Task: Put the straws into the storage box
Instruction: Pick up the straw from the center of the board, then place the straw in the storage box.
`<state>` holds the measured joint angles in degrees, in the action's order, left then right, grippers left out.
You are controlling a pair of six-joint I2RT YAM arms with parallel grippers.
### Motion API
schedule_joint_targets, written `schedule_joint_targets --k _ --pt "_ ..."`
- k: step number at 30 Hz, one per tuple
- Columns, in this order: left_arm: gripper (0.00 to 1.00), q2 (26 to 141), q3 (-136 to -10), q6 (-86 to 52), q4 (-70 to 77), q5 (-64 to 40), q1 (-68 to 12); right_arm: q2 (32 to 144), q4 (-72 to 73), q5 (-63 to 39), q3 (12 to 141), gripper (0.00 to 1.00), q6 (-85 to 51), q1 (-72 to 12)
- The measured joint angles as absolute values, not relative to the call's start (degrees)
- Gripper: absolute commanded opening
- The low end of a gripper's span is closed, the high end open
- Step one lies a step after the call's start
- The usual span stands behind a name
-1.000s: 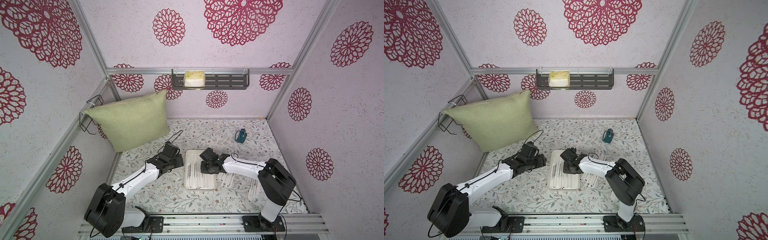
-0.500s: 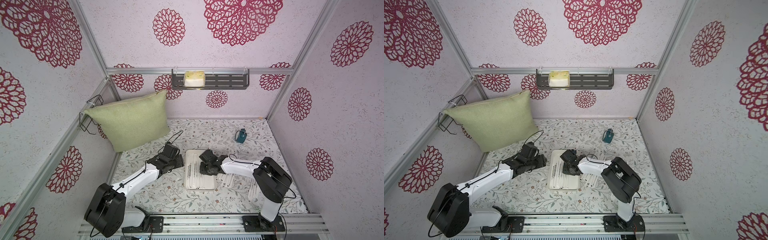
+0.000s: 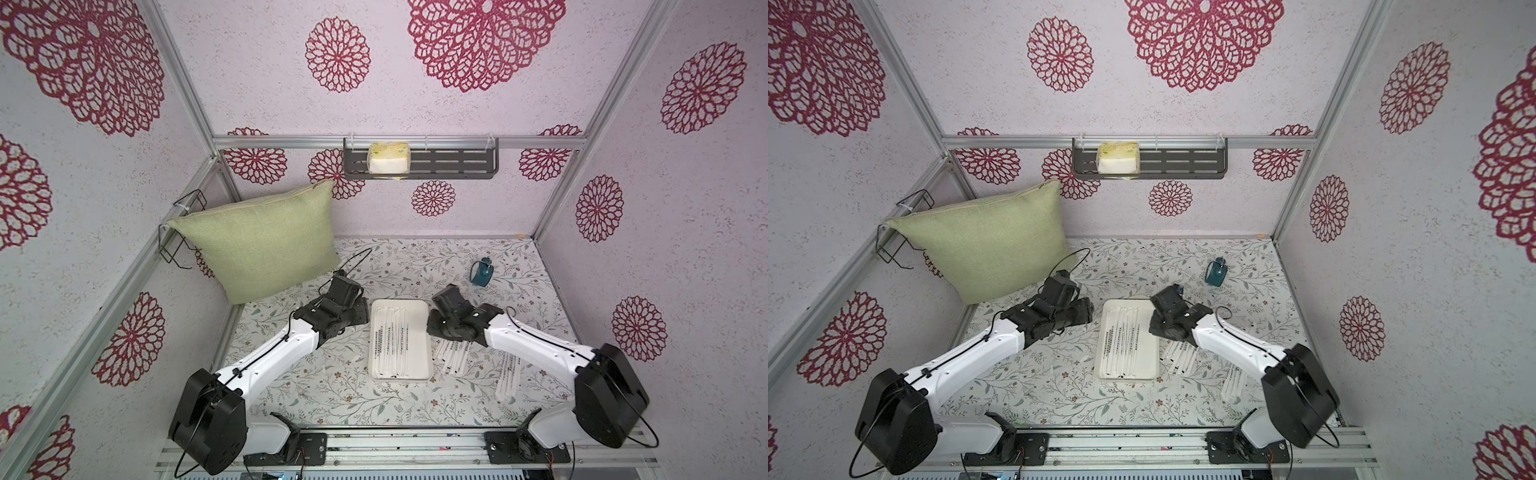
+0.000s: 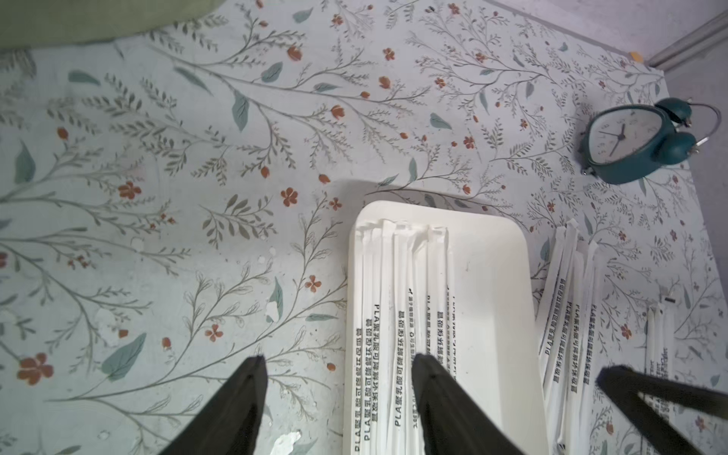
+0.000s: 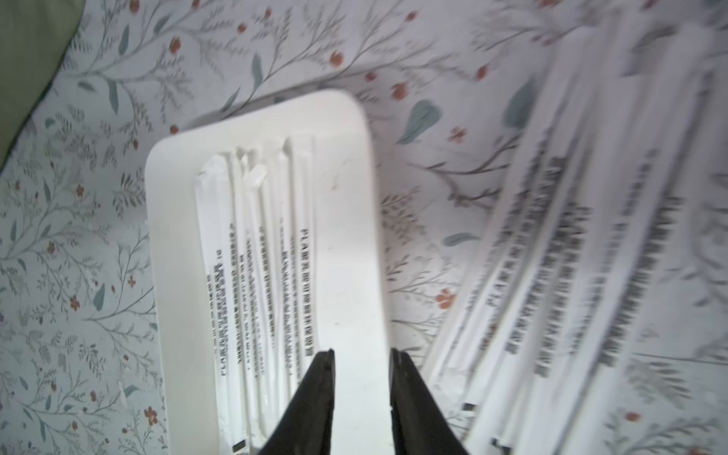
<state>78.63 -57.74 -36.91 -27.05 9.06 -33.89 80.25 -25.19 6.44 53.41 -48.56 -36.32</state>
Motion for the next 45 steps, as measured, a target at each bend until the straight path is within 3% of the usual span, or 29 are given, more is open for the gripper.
schedule_joint_targets --k 4,7,24,32,40,45 --pt "0.67 84.68 -64.34 -33.85 -26.65 9.52 -42.28 76.36 -27.18 7.68 44.93 0.31 -45.93 -26.17" --pt "0.66 89.06 -64.93 -33.50 -25.71 6.96 -45.56 76.53 -28.03 7.33 41.25 0.31 -44.53 -24.56" --pt "0.66 93.67 -63.26 -33.17 -25.45 5.04 -45.82 81.12 -20.88 5.41 39.51 0.31 -42.98 -23.97" --pt "0.66 93.67 -63.20 -32.97 -25.41 5.67 -45.76 82.76 -19.05 5.85 38.72 0.17 -42.04 -23.59" --pt "0.65 88.27 -57.32 -35.00 -25.12 5.04 -39.81 78.91 -24.82 6.66 39.81 0.13 -40.51 -24.27" --pt "0.65 80.60 -52.07 -38.22 -24.49 3.92 -30.39 79.31 -27.99 7.75 53.58 0.13 -41.21 -36.10"
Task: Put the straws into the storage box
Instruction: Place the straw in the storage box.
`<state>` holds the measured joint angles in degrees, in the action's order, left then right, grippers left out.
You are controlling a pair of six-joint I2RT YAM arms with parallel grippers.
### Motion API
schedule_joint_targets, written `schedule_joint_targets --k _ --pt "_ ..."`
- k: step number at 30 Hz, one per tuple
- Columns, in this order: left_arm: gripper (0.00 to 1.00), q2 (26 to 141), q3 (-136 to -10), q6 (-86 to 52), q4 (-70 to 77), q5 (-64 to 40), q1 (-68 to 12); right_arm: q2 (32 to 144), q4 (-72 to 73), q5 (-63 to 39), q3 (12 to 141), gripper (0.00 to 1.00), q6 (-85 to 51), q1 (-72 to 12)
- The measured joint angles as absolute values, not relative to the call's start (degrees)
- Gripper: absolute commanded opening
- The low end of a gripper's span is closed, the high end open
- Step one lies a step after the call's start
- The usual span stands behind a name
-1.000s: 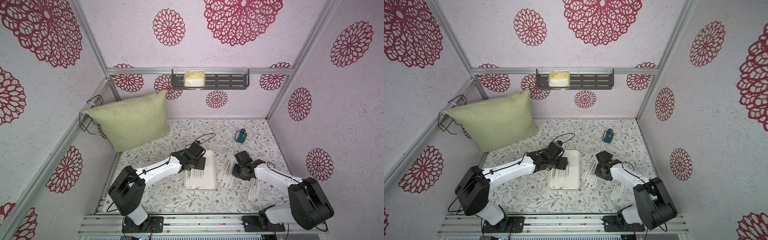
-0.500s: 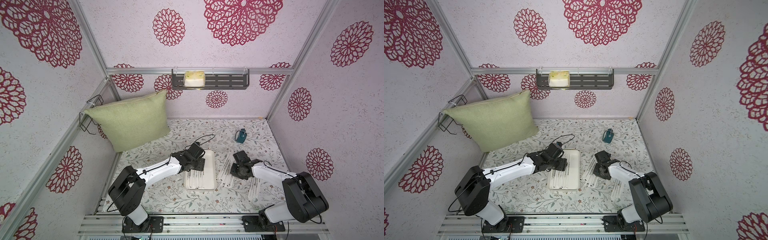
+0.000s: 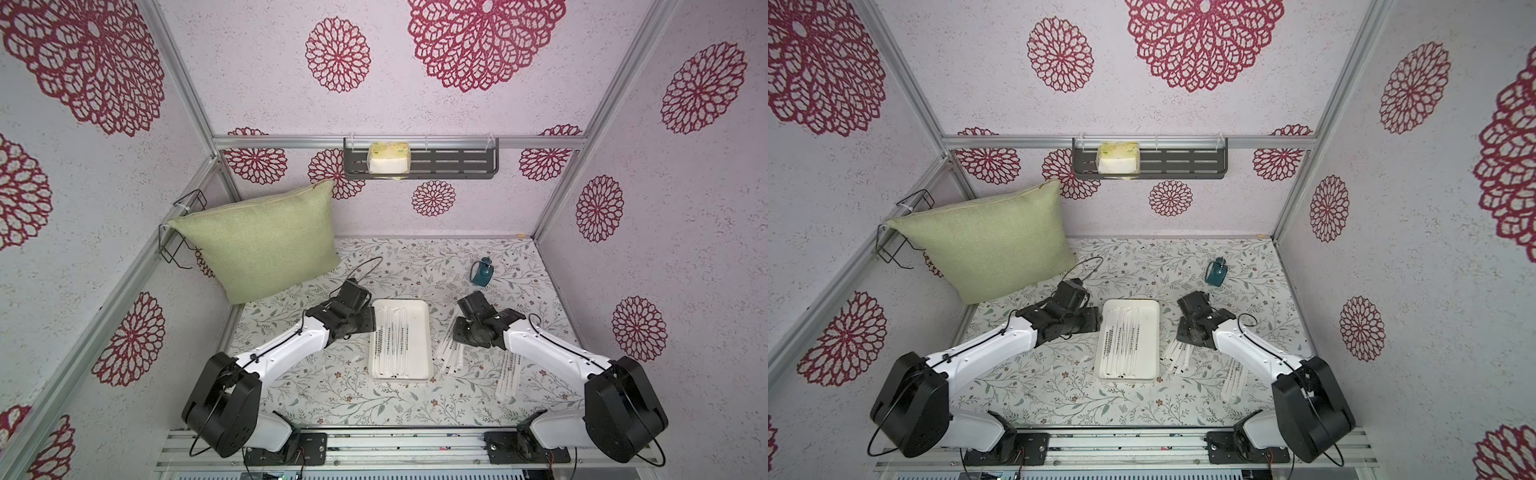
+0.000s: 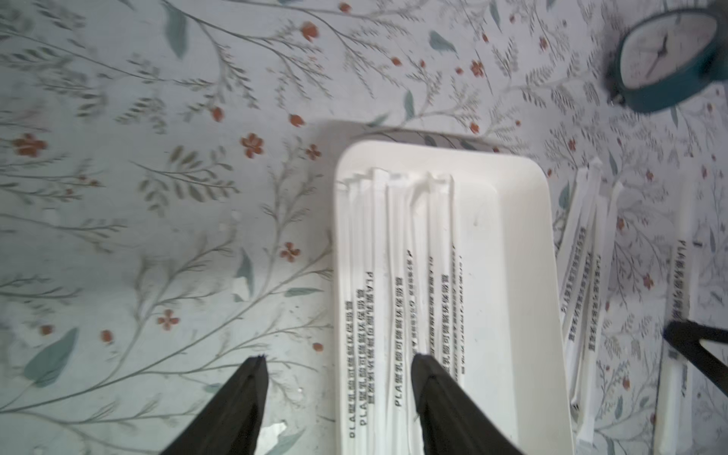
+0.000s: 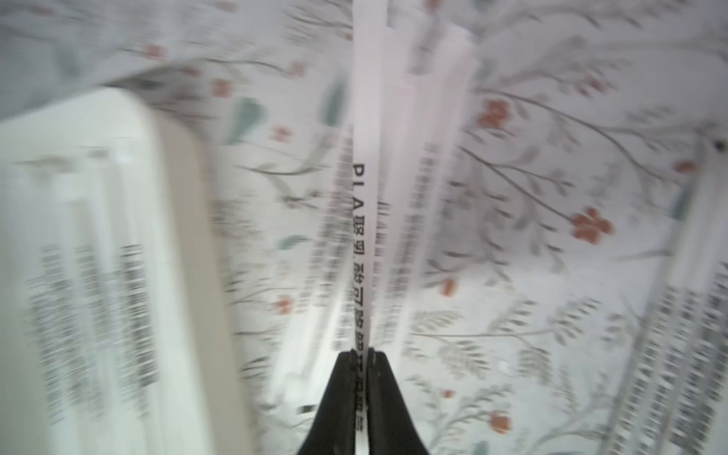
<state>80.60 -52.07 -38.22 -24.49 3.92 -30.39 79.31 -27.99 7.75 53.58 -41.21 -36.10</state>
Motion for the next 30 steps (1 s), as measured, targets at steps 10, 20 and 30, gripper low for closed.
schedule_joint_targets --k 10,20,30 --pt "0.65 78.22 -48.25 -42.17 -21.56 1.91 -29.26 93.56 -13.82 2.09 57.54 0.12 -46.15 -47.31" --pt "0.65 78.28 -47.20 -43.05 -20.32 0.64 -29.26 97.45 -8.47 -1.78 52.01 0.13 -50.19 -46.35" --pt "0.64 78.43 -47.18 -43.11 -20.08 0.49 -29.26 98.24 -5.04 -3.05 51.62 0.20 -52.69 -46.15"
